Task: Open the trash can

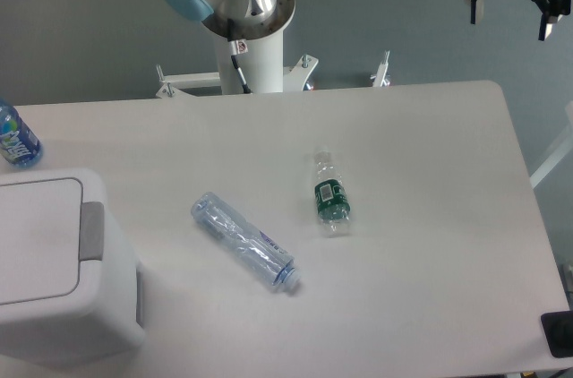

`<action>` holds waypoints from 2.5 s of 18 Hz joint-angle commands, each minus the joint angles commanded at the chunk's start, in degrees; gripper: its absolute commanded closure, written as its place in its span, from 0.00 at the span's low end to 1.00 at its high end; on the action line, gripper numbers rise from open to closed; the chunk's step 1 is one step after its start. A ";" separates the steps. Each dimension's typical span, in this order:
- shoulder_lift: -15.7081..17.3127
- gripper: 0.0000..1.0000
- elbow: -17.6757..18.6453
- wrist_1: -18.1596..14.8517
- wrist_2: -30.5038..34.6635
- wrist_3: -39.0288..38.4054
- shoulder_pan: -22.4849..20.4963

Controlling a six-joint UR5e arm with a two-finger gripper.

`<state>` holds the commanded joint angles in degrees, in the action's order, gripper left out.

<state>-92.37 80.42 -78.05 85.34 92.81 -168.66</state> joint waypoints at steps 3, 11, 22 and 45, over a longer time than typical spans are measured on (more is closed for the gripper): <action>0.17 0.00 0.35 0.00 0.09 -0.09 0.00; -1.66 0.00 0.35 5.09 0.35 -27.37 8.24; -6.32 0.00 0.27 5.98 -7.44 -73.98 27.33; -13.09 0.00 0.70 19.95 -15.73 -95.80 41.83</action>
<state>-105.47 81.12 -58.10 69.61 -2.99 -126.83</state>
